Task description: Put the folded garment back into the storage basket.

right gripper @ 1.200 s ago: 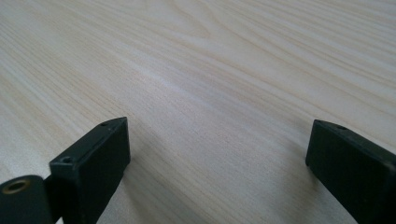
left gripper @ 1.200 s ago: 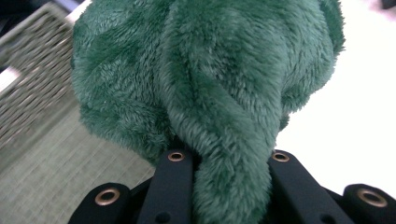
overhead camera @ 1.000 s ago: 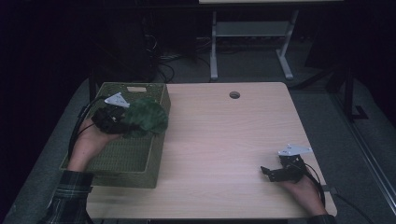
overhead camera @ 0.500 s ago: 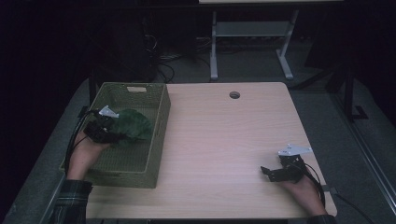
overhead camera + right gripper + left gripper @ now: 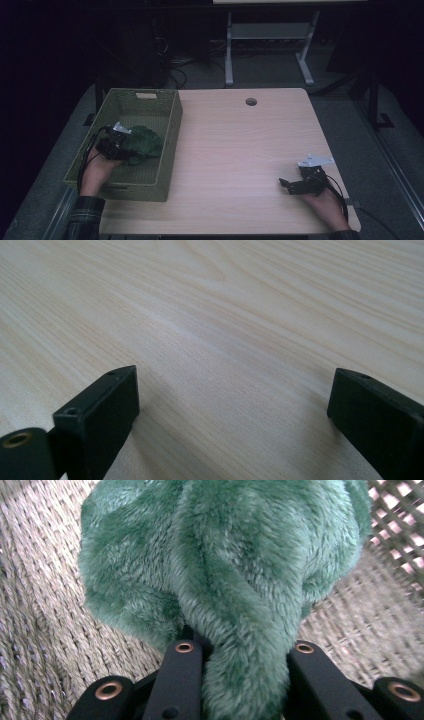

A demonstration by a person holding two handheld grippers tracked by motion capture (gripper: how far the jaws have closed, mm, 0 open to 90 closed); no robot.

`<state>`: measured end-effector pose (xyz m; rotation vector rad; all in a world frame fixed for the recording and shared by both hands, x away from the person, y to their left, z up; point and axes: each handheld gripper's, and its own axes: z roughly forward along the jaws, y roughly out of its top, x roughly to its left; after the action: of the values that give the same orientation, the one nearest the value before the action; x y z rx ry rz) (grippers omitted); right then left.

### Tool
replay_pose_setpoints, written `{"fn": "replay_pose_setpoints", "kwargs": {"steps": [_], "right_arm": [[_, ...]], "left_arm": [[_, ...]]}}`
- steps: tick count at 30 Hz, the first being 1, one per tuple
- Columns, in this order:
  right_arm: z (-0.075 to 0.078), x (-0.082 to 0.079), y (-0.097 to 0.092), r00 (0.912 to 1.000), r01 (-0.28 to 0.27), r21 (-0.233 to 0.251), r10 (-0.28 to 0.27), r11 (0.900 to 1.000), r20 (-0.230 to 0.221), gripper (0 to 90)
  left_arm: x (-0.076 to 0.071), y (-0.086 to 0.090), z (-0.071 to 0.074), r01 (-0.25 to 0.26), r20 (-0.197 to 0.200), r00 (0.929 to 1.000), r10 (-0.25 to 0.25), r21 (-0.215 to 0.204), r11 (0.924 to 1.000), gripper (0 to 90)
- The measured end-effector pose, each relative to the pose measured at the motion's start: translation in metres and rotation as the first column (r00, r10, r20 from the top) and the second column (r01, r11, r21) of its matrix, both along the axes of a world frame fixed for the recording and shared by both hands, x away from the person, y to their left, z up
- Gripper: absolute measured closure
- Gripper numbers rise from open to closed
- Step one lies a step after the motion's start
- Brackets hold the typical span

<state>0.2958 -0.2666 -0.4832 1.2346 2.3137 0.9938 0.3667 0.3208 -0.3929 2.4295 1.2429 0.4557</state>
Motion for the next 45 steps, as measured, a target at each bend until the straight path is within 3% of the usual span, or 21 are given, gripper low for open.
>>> {"fn": "replay_pose_setpoints", "kwargs": {"steps": [5, 9, 15, 20, 22, 27, 36, 45], "right_arm": [[0.000, 0.000, 0.000, 1.0000, 0.000, 0.000, 0.000, 1.0000, 0.000, 6.1], [0.000, 0.000, 0.000, 1.0000, 0.000, 0.000, 0.000, 1.0000, 0.000, 6.0], [0.000, 0.000, 0.000, 1.0000, 0.000, 0.000, 0.000, 1.0000, 0.000, 6.0], [0.000, 0.000, 0.000, 1.0000, -0.001, 0.000, 0.001, 1.0000, 0.000, 6.0], [0.000, 0.000, 0.000, 1.0000, 0.000, 0.000, 0.000, 1.0000, 0.000, 6.1], [0.000, 0.000, 0.000, 1.0000, 0.000, 0.000, 0.000, 1.0000, 0.000, 6.1], [0.000, 0.000, 0.000, 1.0000, 0.000, 0.000, 0.000, 1.0000, 0.001, 6.0], [0.000, 0.000, 0.000, 1.0000, 0.000, 0.000, 0.000, 1.0000, 0.000, 6.0]], "left_arm": [[0.001, 0.001, -0.002, -0.010, -0.004, 0.9999, 0.010, -0.010, 0.9999, 73.6], [0.002, 0.002, -0.004, -0.011, -0.008, 0.9999, 0.011, -0.011, 0.9999, 66.5], [0.003, 0.001, -0.008, -0.004, -0.035, 0.9994, 0.004, 0.001, 1.0000, 43.0], [0.003, 0.003, -0.007, -0.022, -0.018, 0.9996, 0.021, -0.006, 0.9997, 19.2], [0.003, 0.003, -0.005, -0.022, -0.012, 0.9997, 0.022, -0.016, 0.9996, 14.1], [0.001, 0.003, 0.005, -0.025, 0.001, 0.9997, 0.025, -0.044, 0.9987, 13.1], [-0.004, -0.008, 0.034, -0.001, 0.084, 0.9964, 0.012, -0.133, 0.9911, 13.4], [-0.011, -0.041, 0.054, 0.062, 0.128, 0.9910, -0.038, -0.187, 0.9803, 13.8]]}}
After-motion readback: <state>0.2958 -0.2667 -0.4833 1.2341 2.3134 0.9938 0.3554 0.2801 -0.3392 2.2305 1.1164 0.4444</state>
